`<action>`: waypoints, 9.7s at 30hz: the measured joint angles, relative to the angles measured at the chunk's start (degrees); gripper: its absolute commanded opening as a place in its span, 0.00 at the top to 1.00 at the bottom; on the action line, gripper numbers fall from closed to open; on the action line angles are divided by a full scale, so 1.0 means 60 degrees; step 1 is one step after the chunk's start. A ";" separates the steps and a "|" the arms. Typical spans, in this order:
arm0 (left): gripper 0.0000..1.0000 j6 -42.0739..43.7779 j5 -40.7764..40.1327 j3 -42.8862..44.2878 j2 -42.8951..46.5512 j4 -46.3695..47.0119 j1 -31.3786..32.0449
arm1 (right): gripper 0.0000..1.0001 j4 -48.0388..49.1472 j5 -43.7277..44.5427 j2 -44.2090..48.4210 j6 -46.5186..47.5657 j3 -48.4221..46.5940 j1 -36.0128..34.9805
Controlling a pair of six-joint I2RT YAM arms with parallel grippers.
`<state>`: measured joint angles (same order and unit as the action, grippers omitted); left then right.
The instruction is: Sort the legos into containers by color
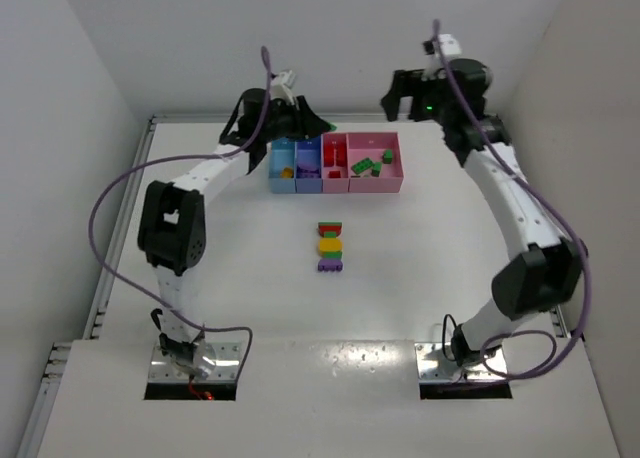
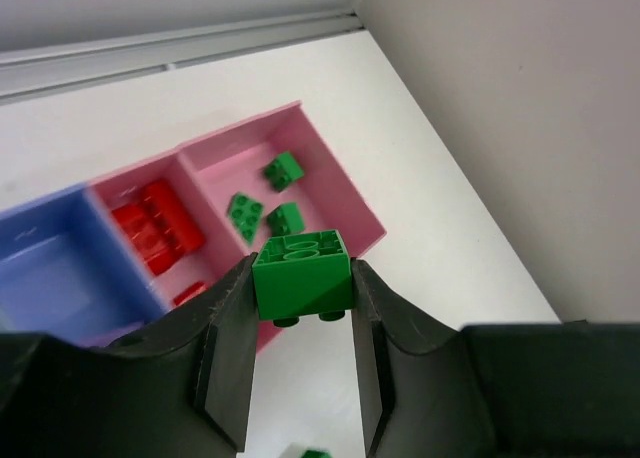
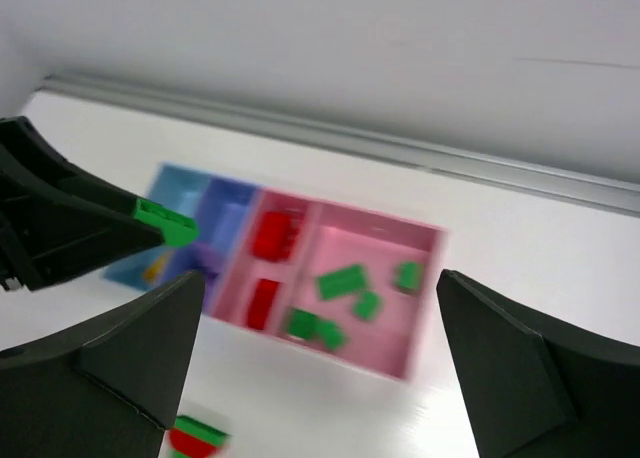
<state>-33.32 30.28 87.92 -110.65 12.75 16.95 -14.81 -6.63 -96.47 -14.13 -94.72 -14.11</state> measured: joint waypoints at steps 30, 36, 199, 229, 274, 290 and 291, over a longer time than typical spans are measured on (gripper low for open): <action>0.00 0.1439 -0.1665 0.4003 -0.2648 -0.2983 0.1188 | 0.04 -0.3617 -0.2350 0.1555 0.2131 0.3701 -0.1195; 0.00 0.1650 -0.1854 0.2750 0.0335 -0.3887 -0.0186 | 0.04 -0.3177 -0.1851 0.0259 0.0255 0.3799 -0.2401; 0.89 -0.4710 0.7107 -0.5268 0.3264 0.4641 -0.1694 | 0.15 0.4921 -0.9959 -0.1326 -0.4758 0.2787 -0.1632; 0.89 -0.4954 0.7202 -0.5064 0.3264 0.5034 -0.1632 | 0.84 0.5107 -0.9901 -0.1810 -0.4991 0.2601 -0.2273; 0.10 -0.4495 0.6732 -0.5453 0.3687 0.4182 -0.1654 | 1.00 0.5319 -0.9683 -0.1865 -0.5016 0.2371 -0.2565; 0.43 -0.4277 0.6841 -0.5646 0.4033 0.4029 -0.1759 | 1.00 0.5359 -0.9690 -0.1610 -0.4900 0.2772 -0.2466; 0.46 -0.4277 0.6845 -0.5650 0.4033 0.4022 -0.1759 | 1.00 0.5362 -0.9686 -0.1585 -0.4900 0.2787 -0.2459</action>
<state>-58.98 71.35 54.02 -86.46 36.88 6.39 17.37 -64.75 -105.97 -43.53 -78.00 -28.86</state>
